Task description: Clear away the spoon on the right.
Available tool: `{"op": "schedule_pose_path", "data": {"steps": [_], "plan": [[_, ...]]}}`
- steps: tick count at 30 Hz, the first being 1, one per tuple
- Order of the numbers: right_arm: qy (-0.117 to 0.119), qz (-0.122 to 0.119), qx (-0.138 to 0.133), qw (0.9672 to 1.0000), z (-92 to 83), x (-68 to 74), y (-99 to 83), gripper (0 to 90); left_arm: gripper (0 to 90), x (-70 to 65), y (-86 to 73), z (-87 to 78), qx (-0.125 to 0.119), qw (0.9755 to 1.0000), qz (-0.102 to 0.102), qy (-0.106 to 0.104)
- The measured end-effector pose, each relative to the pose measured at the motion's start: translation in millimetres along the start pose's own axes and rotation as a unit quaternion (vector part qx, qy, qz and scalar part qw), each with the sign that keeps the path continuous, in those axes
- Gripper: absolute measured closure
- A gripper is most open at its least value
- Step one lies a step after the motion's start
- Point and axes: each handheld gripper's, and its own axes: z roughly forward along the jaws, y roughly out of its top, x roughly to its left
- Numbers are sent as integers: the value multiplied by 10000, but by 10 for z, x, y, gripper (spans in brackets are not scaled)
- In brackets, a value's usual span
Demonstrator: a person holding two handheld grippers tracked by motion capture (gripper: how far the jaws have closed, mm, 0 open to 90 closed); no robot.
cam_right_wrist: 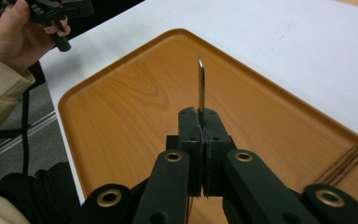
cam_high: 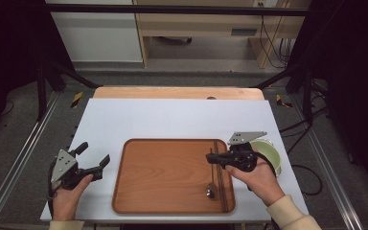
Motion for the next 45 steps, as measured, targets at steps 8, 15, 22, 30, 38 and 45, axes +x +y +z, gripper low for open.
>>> {"op": "schedule_pose_path", "data": {"steps": [8,15,22,30,38,45], "plan": [[199,68,86,9997,94,5,-81,892,71,2,1,-1,4,10000,2,1],[127,132,258,9995,220,-54,-107,835,71,-1,1,2,2,10000,19,4],[-106,219,437,9987,385,-128,-122,806,71,0,0,3,18,10000,35,-2],[-357,422,728,9958,531,-202,-147,781,71,5,-4,6,33,10000,43,5],[-755,578,987,9906,621,-236,-174,758,71,-3,-1,10,43,10000,63,1],[-1008,751,1084,9861,664,-261,-183,737,71,-2,-1,12,46,10000,69,1]]}}
